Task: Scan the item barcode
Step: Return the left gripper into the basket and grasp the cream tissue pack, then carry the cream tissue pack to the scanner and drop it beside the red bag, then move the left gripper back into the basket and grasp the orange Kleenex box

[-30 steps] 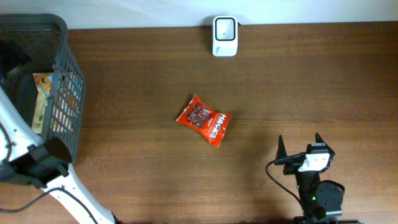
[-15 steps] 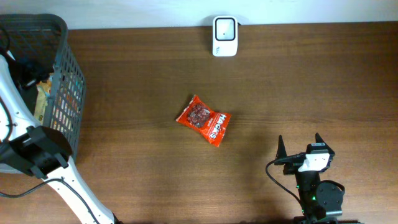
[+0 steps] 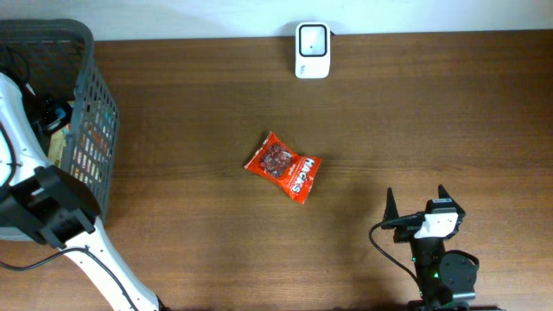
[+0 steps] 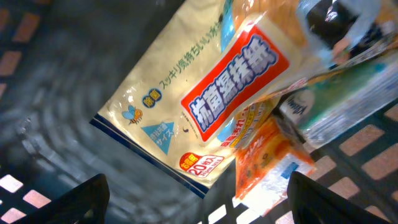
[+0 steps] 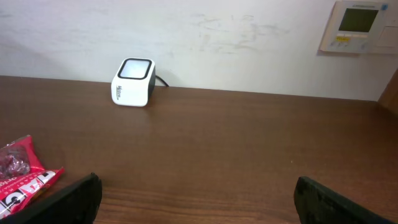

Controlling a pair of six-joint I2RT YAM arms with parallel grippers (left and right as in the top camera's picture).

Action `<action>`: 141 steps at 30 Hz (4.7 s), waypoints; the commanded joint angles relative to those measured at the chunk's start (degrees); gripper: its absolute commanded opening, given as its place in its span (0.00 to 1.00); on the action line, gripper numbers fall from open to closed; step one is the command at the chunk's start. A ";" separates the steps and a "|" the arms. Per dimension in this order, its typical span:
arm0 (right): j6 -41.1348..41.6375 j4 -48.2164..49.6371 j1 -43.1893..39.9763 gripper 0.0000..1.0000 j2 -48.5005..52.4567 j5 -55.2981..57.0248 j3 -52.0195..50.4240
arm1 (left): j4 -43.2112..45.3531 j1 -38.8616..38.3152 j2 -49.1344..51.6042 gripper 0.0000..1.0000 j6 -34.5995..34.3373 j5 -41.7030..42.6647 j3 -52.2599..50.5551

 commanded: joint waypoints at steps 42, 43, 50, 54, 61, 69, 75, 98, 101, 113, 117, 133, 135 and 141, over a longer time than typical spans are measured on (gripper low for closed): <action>0.44 -0.22 -0.26 0.98 -0.33 0.26 -0.46 | -2.91 -0.20 0.50 0.00 6.49 9.42 8.81; 0.44 -0.24 -0.26 0.98 -0.33 0.26 -0.46 | -4.11 -0.20 0.33 0.00 6.43 9.68 12.37; 0.44 -0.24 -0.26 0.98 -0.33 0.26 -0.46 | -4.37 -0.76 -7.39 0.00 6.38 17.25 22.73; 0.44 -0.24 -0.26 0.98 -0.33 0.26 -0.46 | -3.98 -2.01 -13.73 0.00 6.23 17.03 22.73; 0.44 -0.24 -0.26 0.98 -0.33 0.26 -0.46 | -4.35 -6.97 -21.90 0.00 5.38 21.49 22.71; 0.44 -0.24 -0.26 0.98 -0.33 0.26 -0.46 | -4.35 -22.73 -22.23 0.00 5.40 24.85 20.00; 0.44 -0.24 -0.26 0.98 -0.33 0.26 -0.46 | -3.76 -35.74 -19.52 0.00 5.40 20.70 10.99; 0.44 -0.24 -0.26 0.98 -0.33 0.26 -0.46 | 26.05 -62.55 -12.26 0.50 3.28 21.62 -29.09; 0.44 -0.24 -0.26 0.98 -0.33 0.26 -0.46 | 23.58 -61.40 -12.26 0.56 3.28 22.43 -27.17; 0.44 -0.24 -0.26 0.98 -0.33 0.26 -0.46 | -4.37 -48.37 -12.28 0.80 5.46 19.41 18.40; 0.44 -0.24 -0.26 0.98 -0.33 0.26 -0.46 | -4.37 -42.69 -15.74 0.99 5.66 19.61 27.56; 0.44 -0.24 -0.26 0.98 -0.33 0.26 -0.46 | -4.33 -7.58 -27.26 0.99 4.46 1.92 21.44; 0.44 -0.24 -0.26 0.98 -0.33 0.26 -0.46 | -3.85 -4.15 -27.17 0.95 3.65 1.90 16.26; 0.44 -0.24 -0.26 0.98 -0.33 0.26 -0.46 | 4.72 2.54 -27.15 0.99 2.82 5.25 -2.16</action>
